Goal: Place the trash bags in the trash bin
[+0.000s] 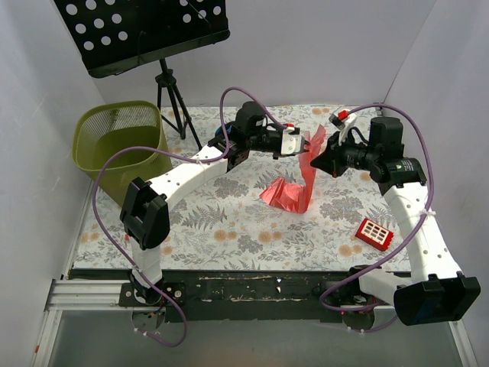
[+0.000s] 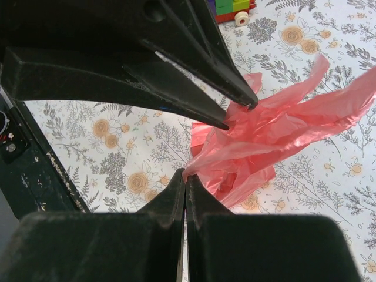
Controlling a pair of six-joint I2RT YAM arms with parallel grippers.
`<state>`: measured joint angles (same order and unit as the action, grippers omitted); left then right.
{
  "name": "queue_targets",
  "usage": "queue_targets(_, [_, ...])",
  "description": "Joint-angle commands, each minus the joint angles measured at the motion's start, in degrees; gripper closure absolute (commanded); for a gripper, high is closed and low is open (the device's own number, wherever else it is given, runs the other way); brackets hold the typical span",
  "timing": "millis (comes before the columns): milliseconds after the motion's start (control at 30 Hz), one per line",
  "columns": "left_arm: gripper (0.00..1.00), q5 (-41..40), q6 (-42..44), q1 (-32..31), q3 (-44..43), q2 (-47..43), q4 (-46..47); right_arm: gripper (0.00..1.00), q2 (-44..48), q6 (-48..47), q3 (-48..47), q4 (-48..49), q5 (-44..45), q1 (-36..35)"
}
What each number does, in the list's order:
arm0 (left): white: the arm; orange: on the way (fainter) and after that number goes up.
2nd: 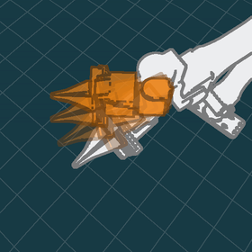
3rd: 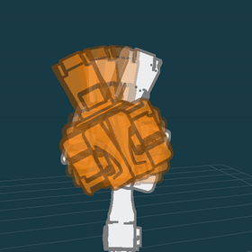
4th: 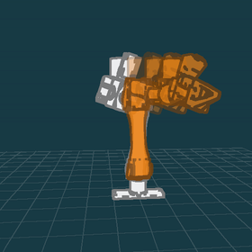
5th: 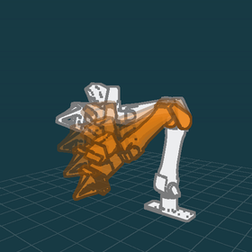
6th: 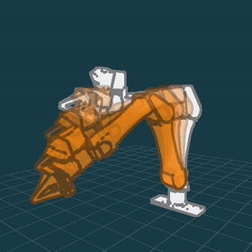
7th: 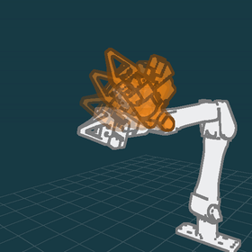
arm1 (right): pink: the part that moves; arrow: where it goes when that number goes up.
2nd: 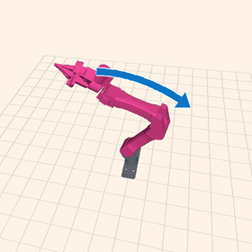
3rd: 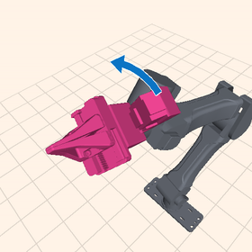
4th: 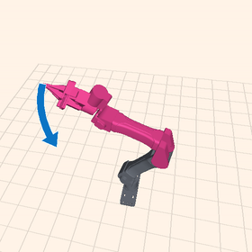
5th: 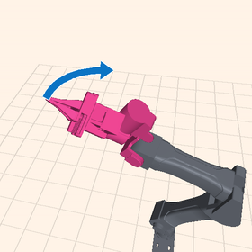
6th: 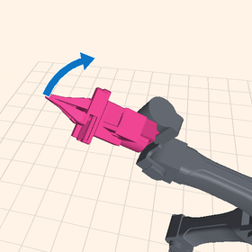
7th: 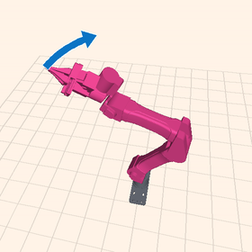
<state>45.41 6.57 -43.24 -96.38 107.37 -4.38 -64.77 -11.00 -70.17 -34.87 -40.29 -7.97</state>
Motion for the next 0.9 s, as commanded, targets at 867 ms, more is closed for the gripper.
queue_targets(867, [1.0, -19.8, -30.6, 0.4, 22.7, -21.5, 4.0, 0.77, 0.5, 4.2, 2.3, 4.5, 5.8, 1.5])
